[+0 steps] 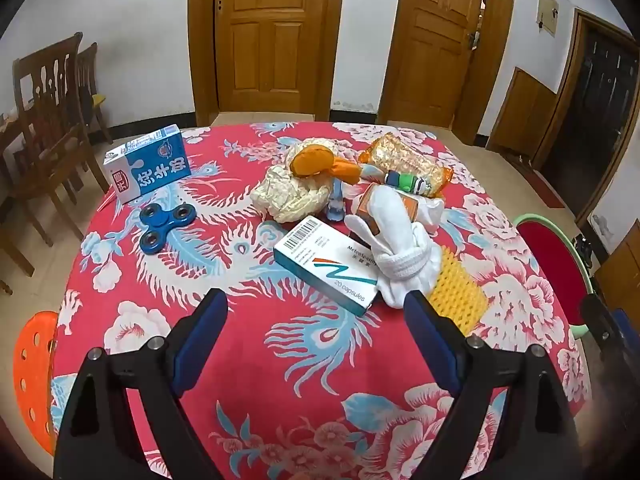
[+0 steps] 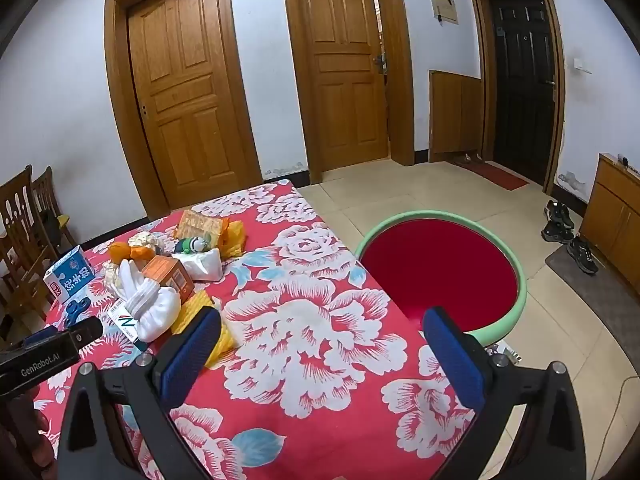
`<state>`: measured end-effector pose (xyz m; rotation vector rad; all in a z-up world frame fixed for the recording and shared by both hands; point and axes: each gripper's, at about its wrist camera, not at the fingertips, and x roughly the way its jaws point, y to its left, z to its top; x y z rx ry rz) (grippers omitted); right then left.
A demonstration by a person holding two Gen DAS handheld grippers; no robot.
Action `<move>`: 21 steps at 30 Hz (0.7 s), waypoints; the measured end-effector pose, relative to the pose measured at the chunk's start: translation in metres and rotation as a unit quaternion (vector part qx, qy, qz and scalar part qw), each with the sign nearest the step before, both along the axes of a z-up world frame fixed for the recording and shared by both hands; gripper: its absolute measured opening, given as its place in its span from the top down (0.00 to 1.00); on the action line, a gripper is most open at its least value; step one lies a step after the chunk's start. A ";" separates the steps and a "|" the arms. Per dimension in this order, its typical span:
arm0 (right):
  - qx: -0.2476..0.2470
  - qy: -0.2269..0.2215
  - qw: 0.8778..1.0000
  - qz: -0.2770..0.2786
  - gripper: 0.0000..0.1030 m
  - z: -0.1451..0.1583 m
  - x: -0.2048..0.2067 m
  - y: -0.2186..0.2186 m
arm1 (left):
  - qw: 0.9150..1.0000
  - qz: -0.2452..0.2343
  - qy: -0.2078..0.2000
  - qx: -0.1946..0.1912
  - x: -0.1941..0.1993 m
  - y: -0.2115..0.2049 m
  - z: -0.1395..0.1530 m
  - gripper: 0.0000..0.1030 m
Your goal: Collect trash
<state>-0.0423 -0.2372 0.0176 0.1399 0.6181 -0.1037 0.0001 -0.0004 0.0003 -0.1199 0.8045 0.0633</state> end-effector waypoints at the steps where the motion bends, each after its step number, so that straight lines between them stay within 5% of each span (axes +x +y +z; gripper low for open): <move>1: 0.000 0.000 1.000 0.000 0.00 0.000 0.001 0.000 | 1.000 0.000 -0.001 -0.001 0.000 0.000 0.000 0.13; 21: 0.006 0.001 1.000 -0.003 0.00 -0.003 -0.001 0.000 | 1.000 0.004 0.003 -0.009 -0.001 0.007 -0.004 0.13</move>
